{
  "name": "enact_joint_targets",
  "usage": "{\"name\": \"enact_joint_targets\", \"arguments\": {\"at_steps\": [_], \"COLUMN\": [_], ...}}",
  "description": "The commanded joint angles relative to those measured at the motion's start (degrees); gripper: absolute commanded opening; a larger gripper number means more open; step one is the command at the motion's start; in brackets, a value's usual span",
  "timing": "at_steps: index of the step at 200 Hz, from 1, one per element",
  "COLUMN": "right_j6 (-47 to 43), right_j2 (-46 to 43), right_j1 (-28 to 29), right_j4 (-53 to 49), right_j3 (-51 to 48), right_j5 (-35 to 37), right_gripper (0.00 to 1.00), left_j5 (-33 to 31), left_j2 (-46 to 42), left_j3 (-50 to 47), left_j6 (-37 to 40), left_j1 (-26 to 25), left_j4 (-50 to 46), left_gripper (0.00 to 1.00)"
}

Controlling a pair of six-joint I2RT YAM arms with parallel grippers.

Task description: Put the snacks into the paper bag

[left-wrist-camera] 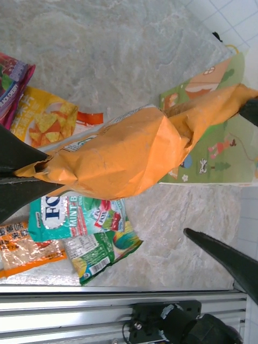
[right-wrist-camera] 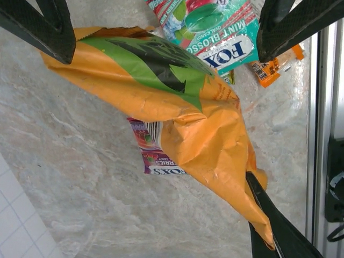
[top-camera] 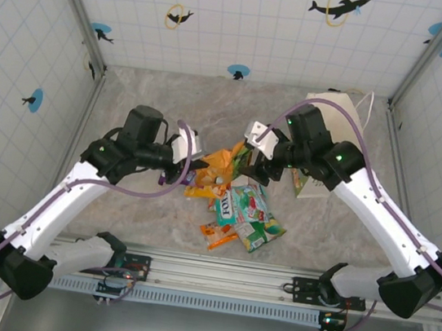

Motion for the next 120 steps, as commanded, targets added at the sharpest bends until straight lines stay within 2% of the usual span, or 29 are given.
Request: {"name": "enact_joint_targets", "arguments": {"at_steps": [1,25,56,81,102,120], "right_j6": [-2.37,2.27,6.48,8.21,9.89,12.31], "right_j2": [-2.26,-6.96,-14.34,-17.87,-18.55,-19.33], "right_j1": [-0.62,-3.26,-6.64,-9.28,-9.44,-9.33], "right_j4": [4.78,13.76,20.53,21.65,21.91,26.16], "right_j3": [-4.65,-10.59,-17.36,-21.25,-23.20,-26.15], "right_j5": [-1.08,-6.37,-7.38,-10.75,-14.69,-17.59], "right_gripper": [0.89,0.90,0.94,0.96,0.94,0.93], "left_j5": [3.65,4.51,4.05,7.71,10.21,13.23], "left_j2": [-1.95,-3.11,-4.09,-4.94,-4.71,-4.47], "left_j3": [-1.99,-2.90,-3.29,-4.30,-4.06,-4.06], "left_j6": [1.24,1.11,1.76,-0.24,-1.95,-4.24], "left_j1": [-0.32,-0.32,-0.26,-0.33,-0.29,-0.30], "left_j4": [3.81,5.05,5.31,9.60,12.65,16.04], "left_gripper": [0.00,0.00,0.00,0.00,0.00,0.00]}}
